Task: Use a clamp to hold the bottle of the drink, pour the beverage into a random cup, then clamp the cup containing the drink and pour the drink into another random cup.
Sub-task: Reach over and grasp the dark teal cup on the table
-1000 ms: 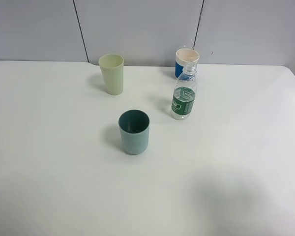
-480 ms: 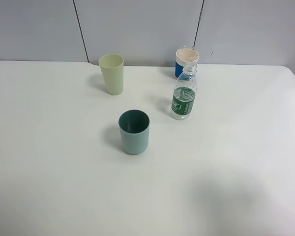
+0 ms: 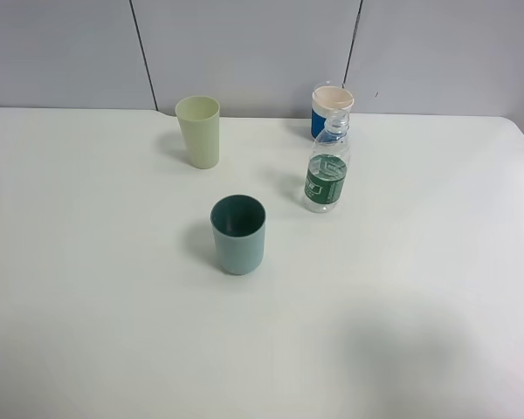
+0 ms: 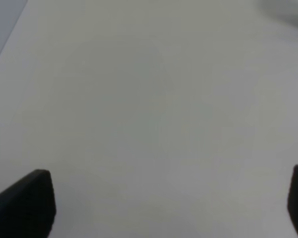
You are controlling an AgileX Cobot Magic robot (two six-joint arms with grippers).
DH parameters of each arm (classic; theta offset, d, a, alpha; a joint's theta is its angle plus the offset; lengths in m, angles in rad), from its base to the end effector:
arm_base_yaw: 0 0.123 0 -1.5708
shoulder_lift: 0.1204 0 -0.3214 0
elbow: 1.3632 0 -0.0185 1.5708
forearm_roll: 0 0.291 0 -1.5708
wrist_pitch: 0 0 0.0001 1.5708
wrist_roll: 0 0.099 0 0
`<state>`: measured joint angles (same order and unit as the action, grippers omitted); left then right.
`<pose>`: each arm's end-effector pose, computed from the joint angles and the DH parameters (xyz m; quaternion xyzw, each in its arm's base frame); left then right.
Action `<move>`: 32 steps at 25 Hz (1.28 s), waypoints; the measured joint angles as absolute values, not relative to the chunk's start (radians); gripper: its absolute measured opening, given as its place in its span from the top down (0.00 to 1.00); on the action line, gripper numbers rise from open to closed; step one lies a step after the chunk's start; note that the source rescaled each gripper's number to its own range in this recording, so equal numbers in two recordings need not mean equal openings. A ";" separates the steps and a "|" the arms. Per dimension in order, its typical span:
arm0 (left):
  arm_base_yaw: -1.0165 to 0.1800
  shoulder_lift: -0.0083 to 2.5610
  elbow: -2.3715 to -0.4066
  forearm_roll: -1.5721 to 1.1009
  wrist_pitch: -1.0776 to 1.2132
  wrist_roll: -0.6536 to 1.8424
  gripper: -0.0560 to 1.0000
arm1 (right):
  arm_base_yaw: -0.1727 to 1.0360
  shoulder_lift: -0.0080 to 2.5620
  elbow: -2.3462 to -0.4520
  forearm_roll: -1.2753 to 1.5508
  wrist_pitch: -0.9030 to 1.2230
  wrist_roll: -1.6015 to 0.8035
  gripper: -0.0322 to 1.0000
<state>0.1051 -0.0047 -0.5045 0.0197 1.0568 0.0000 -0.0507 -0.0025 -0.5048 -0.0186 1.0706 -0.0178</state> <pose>-0.0004 0.0017 0.2948 -0.0450 0.8486 0.0375 0.5258 -0.0006 -0.0016 0.2937 0.0145 0.8537 -0.0271 0.5198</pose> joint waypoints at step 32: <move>0.105 -0.005 -0.504 0.024 1.057 -0.014 0.18 | -0.051 -0.002 -0.505 -0.019 1.071 -0.018 0.29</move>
<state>0.1051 -0.0047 -0.5045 0.0238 1.0568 -0.0140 -0.0507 -0.0025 -0.5048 -0.0186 1.0706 -0.0178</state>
